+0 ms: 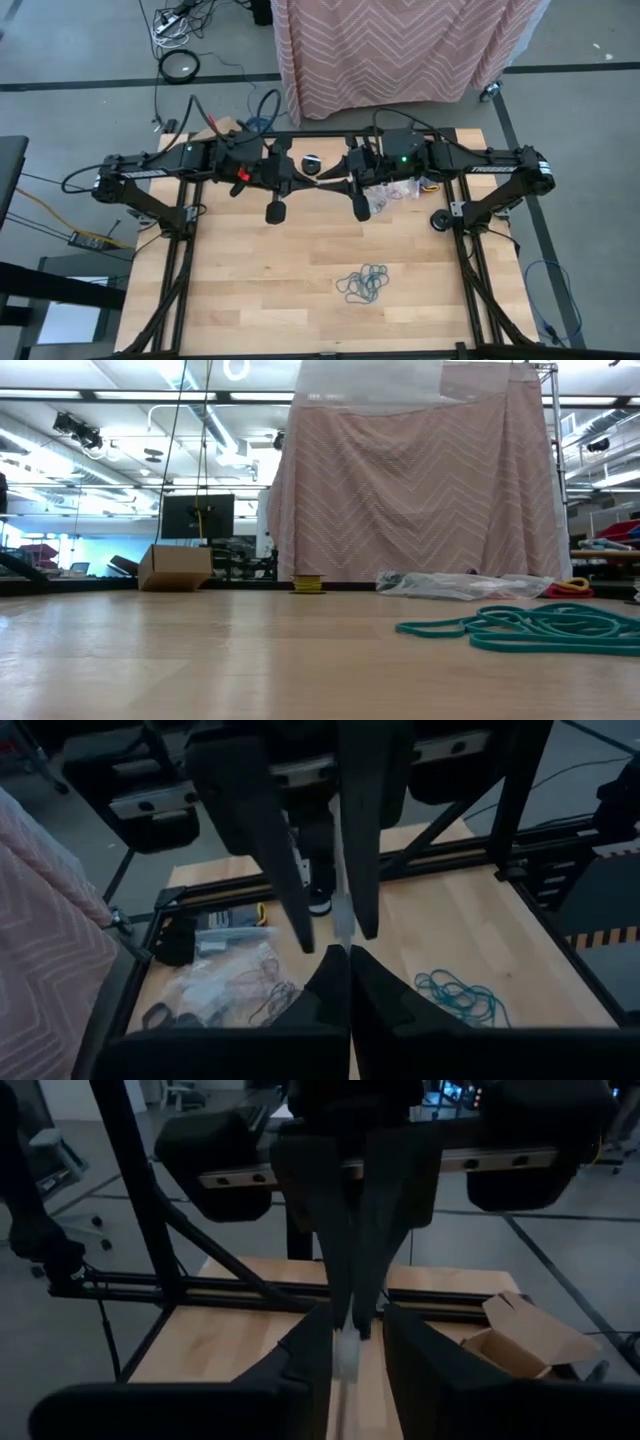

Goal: Sort rubber bands
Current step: Open the transparent zip bag

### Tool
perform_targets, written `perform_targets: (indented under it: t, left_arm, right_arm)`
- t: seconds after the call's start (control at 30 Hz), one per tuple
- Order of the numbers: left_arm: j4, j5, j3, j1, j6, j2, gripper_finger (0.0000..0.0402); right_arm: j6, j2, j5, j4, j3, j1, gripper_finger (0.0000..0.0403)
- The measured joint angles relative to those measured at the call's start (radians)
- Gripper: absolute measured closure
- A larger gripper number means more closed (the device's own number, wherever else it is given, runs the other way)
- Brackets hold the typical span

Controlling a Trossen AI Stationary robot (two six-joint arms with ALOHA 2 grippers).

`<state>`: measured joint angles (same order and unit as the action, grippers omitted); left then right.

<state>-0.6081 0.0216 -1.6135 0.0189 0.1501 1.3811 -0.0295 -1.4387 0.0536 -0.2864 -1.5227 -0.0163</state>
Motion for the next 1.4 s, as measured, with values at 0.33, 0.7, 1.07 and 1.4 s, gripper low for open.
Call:
perform_targets:
  t: [0.33, 0.7, 1.07, 1.4]
  left_arm:
    - [0.000, 0.000, 0.000, 0.000, 0.002, 0.000, 0.0401]
    - [-0.063, 0.040, 0.002, 0.000, 0.005, -0.040, 0.0401]
    - [-0.175, 0.117, 0.000, -0.003, -0.003, -0.190, 0.0401]
    - [-0.144, 0.026, 0.002, -0.003, -0.022, -0.105, 0.0376]
  right_arm:
    - [0.005, 0.000, 0.000, -0.023, 0.000, 0.000, 0.0389]
    - [0.012, -0.001, -0.021, -0.057, 0.000, 0.000, 0.0385]
    - [0.029, 0.001, -0.024, -0.102, 0.000, 0.002, 0.0387]
    - [0.029, 0.001, -0.025, -0.040, 0.000, 0.018, 0.0387]
